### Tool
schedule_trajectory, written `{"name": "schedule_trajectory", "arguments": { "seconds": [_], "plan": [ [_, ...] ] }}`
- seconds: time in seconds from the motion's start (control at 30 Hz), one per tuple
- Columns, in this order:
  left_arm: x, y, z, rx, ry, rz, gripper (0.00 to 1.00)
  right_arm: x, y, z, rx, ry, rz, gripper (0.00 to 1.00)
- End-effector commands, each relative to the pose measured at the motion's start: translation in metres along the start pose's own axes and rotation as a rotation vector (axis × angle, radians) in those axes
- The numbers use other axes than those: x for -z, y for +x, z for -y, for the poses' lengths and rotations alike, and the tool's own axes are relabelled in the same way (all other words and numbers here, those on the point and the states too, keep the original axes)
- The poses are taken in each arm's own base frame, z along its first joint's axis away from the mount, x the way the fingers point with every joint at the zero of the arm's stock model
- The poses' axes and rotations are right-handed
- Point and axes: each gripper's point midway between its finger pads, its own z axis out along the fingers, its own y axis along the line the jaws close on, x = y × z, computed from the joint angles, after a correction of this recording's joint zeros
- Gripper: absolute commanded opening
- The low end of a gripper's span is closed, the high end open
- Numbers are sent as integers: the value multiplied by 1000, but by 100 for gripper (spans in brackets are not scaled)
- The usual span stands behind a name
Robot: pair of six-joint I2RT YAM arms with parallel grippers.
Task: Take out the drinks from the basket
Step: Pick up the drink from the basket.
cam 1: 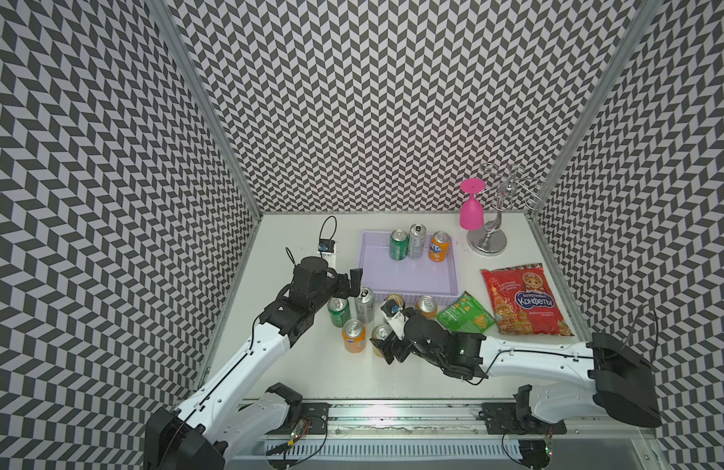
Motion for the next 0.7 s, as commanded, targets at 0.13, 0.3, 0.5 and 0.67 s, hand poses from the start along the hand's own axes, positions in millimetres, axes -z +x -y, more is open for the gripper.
{"name": "schedule_trajectory", "arguments": {
  "seconds": [0.13, 0.3, 0.5, 0.67],
  "plan": [
    [5, -16, 7, -15, 35, 34, 99, 34, -64, 41, -19, 80, 112, 100],
    [5, -21, 11, -16, 48, 42, 99, 51, -87, 94, -61, 163, 172, 100],
    [-3, -29, 21, -25, 97, 40, 99, 65, -93, 165, -139, 283, 179, 100],
    [-18, -33, 28, -37, 121, 20, 99, 68, -93, 219, -198, 369, 180, 100]
  ]
}}
